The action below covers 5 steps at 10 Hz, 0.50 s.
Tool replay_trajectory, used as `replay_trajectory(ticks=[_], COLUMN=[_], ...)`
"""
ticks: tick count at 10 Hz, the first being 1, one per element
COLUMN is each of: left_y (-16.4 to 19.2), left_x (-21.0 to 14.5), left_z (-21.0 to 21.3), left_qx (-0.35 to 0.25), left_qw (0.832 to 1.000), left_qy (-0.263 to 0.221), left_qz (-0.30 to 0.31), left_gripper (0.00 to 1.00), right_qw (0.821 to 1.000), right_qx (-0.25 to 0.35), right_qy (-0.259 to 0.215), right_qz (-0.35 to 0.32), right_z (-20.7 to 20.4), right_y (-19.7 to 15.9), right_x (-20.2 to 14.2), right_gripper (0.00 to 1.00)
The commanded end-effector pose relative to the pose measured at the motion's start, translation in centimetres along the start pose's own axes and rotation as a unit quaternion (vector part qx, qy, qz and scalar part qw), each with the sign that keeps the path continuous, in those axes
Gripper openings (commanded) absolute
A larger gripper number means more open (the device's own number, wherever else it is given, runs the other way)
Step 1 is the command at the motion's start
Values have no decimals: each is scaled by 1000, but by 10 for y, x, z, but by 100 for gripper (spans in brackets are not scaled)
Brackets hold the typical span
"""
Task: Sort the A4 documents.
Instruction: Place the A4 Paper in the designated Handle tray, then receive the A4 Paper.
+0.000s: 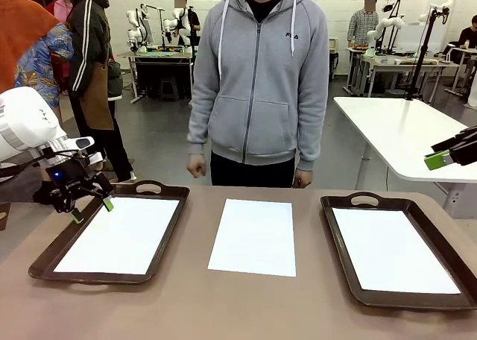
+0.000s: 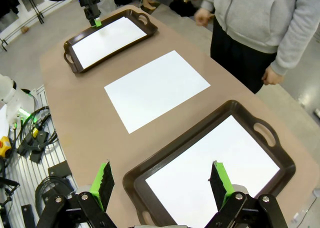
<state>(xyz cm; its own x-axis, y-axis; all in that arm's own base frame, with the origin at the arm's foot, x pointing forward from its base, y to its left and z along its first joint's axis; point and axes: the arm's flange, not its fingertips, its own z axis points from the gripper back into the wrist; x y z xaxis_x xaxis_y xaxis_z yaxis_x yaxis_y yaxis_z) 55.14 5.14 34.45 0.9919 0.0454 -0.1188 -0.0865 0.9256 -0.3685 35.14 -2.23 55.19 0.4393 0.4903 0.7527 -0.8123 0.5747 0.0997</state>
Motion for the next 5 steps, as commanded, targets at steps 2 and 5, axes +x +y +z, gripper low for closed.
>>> replay_trajectory(ticks=[2, 5], left_y=[1, 1], left_x=[-1, -1], left_z=[1, 1], left_qx=[7, 7], left_qw=[1000, 1000], left_qy=[2, 2], left_qz=[-3, -3], left_gripper=[100, 100], right_qw=[1000, 1000], right_qx=[2, 2], right_qy=[-2, -2], right_qz=[1, 1], right_z=[-1, -1], right_y=[0, 0], right_x=[0, 0], right_gripper=[100, 100])
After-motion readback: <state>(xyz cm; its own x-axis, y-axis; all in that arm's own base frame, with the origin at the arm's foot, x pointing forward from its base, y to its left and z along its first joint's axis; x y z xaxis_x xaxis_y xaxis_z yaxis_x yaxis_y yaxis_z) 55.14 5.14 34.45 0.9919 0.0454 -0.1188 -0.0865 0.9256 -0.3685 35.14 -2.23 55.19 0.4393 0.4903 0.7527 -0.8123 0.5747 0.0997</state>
